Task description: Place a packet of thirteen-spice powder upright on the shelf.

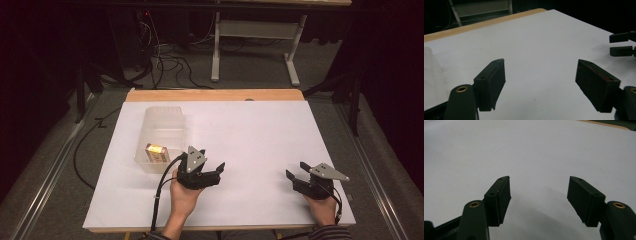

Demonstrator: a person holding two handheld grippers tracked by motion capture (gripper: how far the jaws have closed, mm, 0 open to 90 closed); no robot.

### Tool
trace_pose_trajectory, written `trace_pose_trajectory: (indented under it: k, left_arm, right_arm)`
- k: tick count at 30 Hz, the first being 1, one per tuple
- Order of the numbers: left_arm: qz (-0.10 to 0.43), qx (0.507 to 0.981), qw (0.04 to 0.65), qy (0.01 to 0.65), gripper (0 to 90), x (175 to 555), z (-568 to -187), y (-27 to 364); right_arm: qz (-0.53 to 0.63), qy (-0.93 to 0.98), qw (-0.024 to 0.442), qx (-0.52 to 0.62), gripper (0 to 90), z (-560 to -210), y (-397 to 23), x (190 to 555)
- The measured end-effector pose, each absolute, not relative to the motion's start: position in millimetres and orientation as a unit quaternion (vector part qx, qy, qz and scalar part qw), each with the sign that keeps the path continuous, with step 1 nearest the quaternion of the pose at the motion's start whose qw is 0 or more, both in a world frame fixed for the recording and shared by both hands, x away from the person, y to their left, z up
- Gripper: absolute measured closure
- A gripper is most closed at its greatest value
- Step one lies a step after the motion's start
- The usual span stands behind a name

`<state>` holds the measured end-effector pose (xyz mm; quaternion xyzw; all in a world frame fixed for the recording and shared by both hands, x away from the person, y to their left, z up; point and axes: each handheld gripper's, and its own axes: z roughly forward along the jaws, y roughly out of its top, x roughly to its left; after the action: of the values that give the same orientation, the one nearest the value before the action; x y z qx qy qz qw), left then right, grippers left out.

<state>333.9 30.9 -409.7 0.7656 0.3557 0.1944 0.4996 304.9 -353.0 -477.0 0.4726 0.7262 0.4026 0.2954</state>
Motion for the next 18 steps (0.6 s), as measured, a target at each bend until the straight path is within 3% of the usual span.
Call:
trace_pose_trajectory:
  k: [18]
  left_arm:
    - [0.188, 0.777, 0.485, 0.355, 24.9, 335.6, -425.5, 15.9]
  right_arm:
    - [0.401, 0.728, 0.296, 0.471, 36.0, -477.3, -352.5, 305.5]
